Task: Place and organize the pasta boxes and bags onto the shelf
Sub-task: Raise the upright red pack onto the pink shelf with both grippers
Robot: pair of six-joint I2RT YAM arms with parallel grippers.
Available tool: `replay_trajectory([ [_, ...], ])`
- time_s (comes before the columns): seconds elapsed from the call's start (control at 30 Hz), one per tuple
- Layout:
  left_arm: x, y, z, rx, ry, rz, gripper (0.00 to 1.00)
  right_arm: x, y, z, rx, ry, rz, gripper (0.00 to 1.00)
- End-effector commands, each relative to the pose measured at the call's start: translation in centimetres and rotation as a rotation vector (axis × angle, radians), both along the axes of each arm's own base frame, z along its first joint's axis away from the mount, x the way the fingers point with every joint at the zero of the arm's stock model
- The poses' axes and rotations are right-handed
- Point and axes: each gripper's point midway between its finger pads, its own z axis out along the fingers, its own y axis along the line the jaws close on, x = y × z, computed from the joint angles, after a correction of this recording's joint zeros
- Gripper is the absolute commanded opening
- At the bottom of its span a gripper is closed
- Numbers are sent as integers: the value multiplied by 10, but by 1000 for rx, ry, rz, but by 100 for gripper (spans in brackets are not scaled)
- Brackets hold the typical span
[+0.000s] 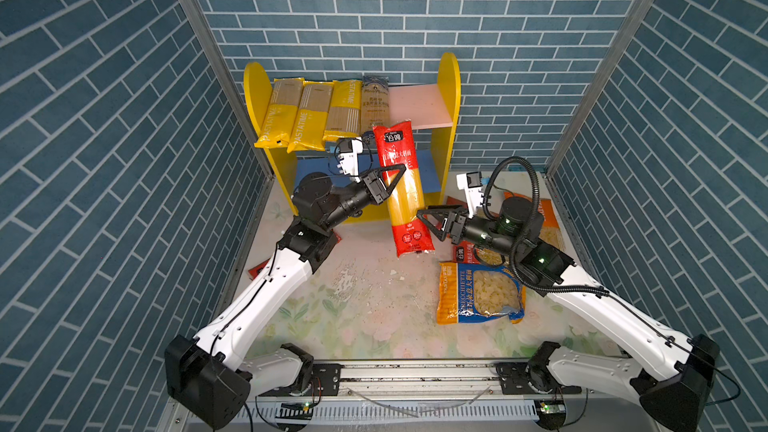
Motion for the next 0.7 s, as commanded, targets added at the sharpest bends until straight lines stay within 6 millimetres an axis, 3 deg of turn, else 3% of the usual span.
replay_trajectory([
  [0.0,1,19,66,-91,-147,108,4,0,-8,-3,54,0,-29,80],
  [0.17,17,18,81,-141,-133,132,4,4,-6,5,208,24,-35,83],
  [0.43,29,17,78,-185,-74,152,4,17,3,33,437,-6,-68,84],
  [0.67,41,21,72,-207,-7,191,6,30,9,55,553,-45,-110,75],
])
